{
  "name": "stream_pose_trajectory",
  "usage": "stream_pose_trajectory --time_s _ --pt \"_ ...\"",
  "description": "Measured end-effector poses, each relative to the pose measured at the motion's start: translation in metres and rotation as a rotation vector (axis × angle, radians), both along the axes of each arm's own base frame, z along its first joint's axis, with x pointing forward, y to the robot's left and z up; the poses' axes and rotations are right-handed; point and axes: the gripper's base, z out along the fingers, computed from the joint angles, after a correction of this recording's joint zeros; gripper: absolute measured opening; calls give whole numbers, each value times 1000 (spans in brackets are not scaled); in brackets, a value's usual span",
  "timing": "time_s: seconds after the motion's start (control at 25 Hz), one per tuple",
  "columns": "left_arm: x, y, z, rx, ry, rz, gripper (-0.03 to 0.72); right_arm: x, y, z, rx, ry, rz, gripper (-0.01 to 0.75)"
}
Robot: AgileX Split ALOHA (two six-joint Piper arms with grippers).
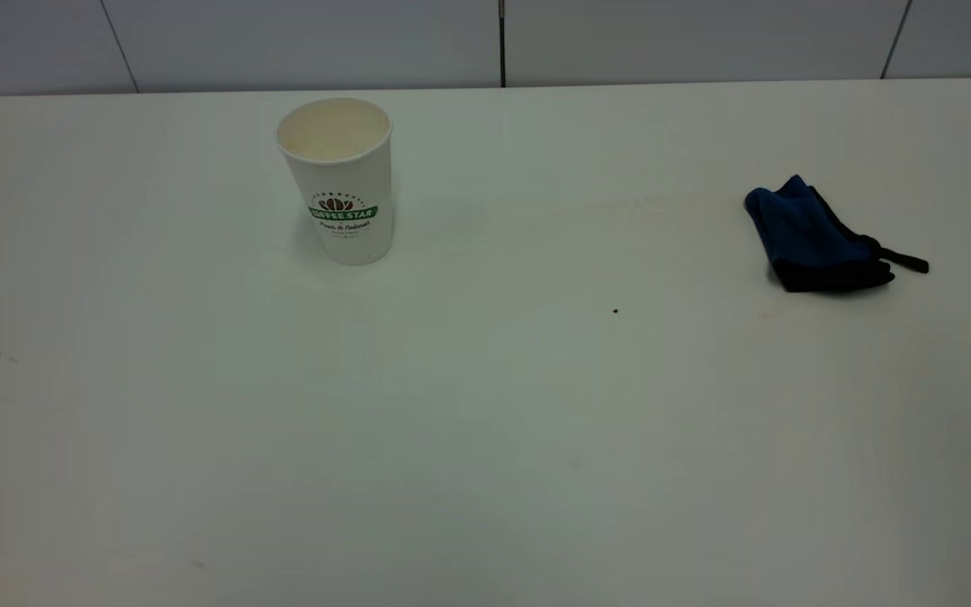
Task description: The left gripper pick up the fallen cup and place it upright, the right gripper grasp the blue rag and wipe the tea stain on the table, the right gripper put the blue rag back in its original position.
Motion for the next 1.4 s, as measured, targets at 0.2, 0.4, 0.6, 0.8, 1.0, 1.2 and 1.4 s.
stream_pose_trajectory --time_s 0.2,0.4,0.6,0.8,1.0,1.2,1.4 --pt "0 0 0 0 0 0 241 -9 -2 2 2 -66 -24 586" --pt "0 0 0 0 0 0 241 -23 -6 4 -13 -172 -153 586" --pt "0 0 0 0 0 0 241 -37 -7 4 -32 -269 -211 586" --pt "0 0 0 0 0 0 241 -39 -7 3 -40 -274 -214 586" --pt "0 0 0 0 0 0 241 -39 -7 3 -40 -274 -214 586" --pt "0 0 0 0 1 0 241 -39 -8 3 -41 -274 -214 586" --pt "0 0 0 0 1 0 241 -39 -8 3 -42 -274 -215 586"
